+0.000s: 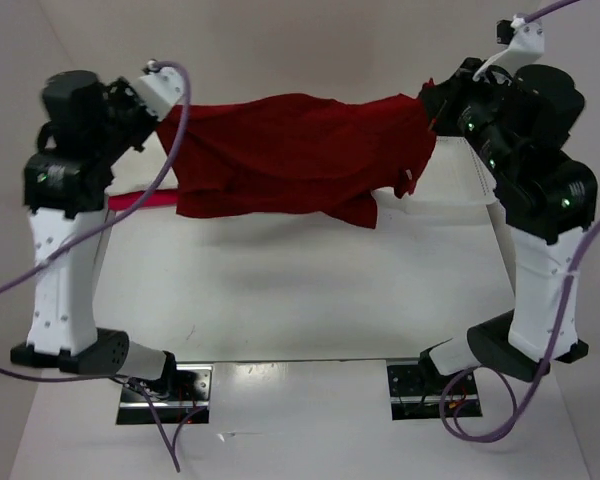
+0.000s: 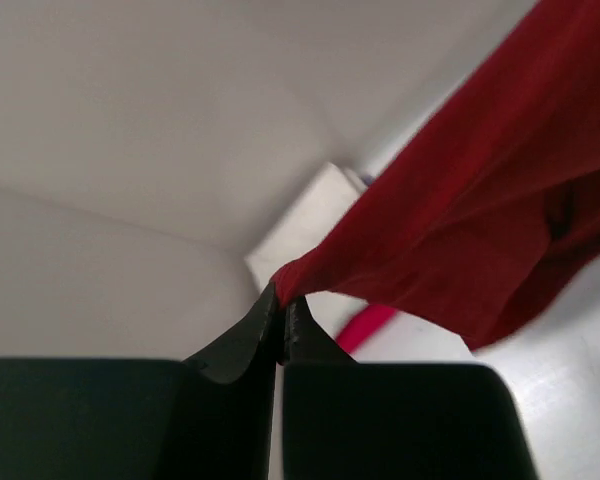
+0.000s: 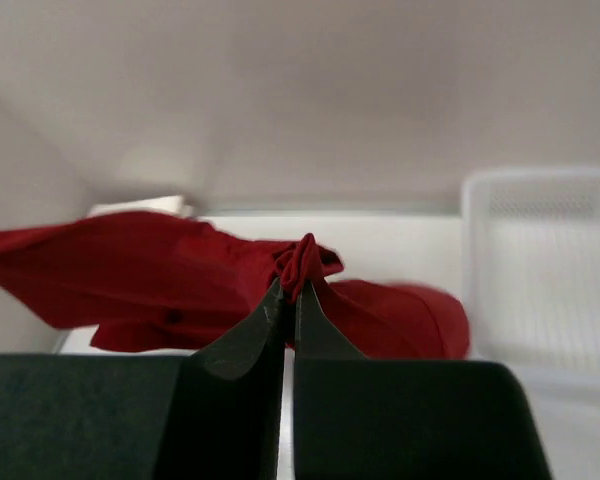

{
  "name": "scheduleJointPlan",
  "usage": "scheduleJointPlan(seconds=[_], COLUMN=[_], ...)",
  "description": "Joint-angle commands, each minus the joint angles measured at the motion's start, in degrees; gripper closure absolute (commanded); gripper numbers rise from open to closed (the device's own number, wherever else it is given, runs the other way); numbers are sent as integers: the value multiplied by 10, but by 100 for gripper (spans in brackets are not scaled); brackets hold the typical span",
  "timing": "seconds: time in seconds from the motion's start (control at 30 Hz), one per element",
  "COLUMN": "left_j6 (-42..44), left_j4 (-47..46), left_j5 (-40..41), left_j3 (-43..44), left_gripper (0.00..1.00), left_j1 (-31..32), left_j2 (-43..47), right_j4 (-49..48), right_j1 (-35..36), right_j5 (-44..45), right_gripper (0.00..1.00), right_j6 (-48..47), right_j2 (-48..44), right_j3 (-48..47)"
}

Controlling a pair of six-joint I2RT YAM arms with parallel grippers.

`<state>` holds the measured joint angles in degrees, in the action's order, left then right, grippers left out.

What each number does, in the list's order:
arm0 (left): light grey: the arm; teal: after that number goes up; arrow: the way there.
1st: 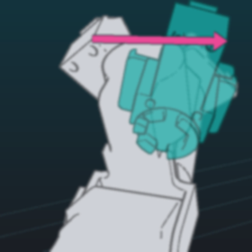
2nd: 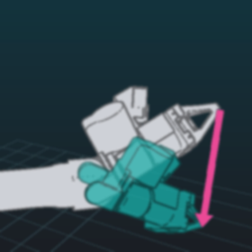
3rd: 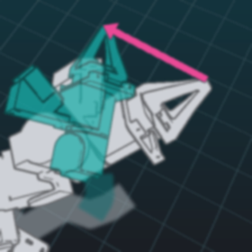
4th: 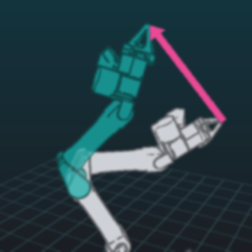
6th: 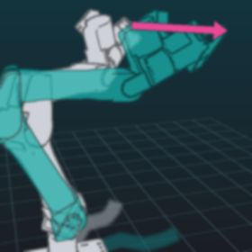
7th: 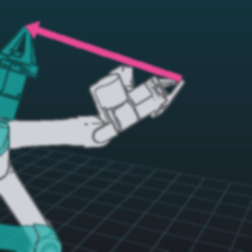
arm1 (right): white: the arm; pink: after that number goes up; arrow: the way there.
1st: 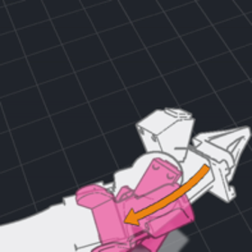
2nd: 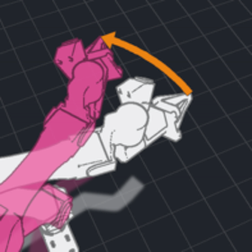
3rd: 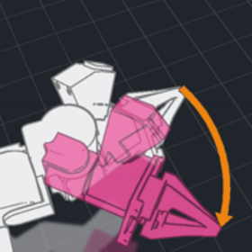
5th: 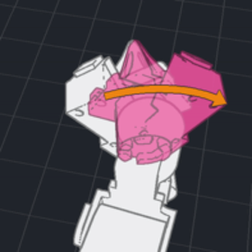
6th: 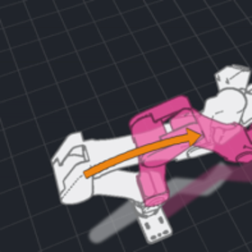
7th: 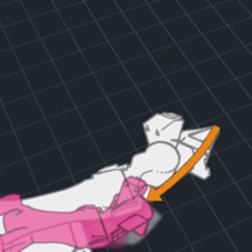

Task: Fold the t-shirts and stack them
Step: Flatten out the tshirt

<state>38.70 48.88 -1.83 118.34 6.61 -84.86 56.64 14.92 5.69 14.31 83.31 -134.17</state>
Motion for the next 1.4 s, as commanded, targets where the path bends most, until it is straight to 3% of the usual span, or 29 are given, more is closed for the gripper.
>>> scheduleJointPlan(seconds=[0.0, 0.2, 0.43, 0.53, 0.6, 0.67, 0.73, 0.9, 1.0, 1.1, 1.13, 1.23, 1.37], left_j6=[-15, -27, -44, -44, -44, -44, -44, -62, -74, -89, -89, -89, -96], left_j4=[86, 91, 143, 143, 143, 127, 112, 97, 104, 109, 104, 71, 21], left_j5=[47, 104, 84, 84, 84, 84, 84, 69, 41, -13, -34, -63, -94], left_j3=[52, 133, 211, 203, 185, 171, 144, 119, 133, 126, 102, 45, -34], left_gripper=[100, 100, 100, 100, 100, 100, 100, 100, 100, 100, 100, 100, 100], left_j1=[-2, -7, -7, -7, -7, -7, -7, -7, -41, -71, -84, -85, -85], left_j2=[39, 78, 96, 96, 80, 53, 30, -60, -115, -158, -165, -178, -200], right_j4=[7, -36, -52, -76, -91, -147, -262, -294, -277, -177, -160, -151, -159], right_j1=[86, 142, 189, 243, 328, 416, 450, 450, 450, 370, 305, 205, 124], right_j5=[119, 210, 271, 382, 467, 625, 645, 637, 623, 509, 429, 320, 239], right_gripper=[100, 100, 100, 100, 100, 100, 100, 100, 100, 100, 100, 100, 100], right_j6=[-44, -75, -91, -111, -154, -212, -333, -354, -340, -218, -156, -109, -85], right_j2=[-31, -95, -120, -115, -87, -63, -33, 9, 34, 92, 107, 161, 227], right_j3=[-91, -140, -143, -159, -159, -116, -67, -37, 27, 64, 87, 129, 116])
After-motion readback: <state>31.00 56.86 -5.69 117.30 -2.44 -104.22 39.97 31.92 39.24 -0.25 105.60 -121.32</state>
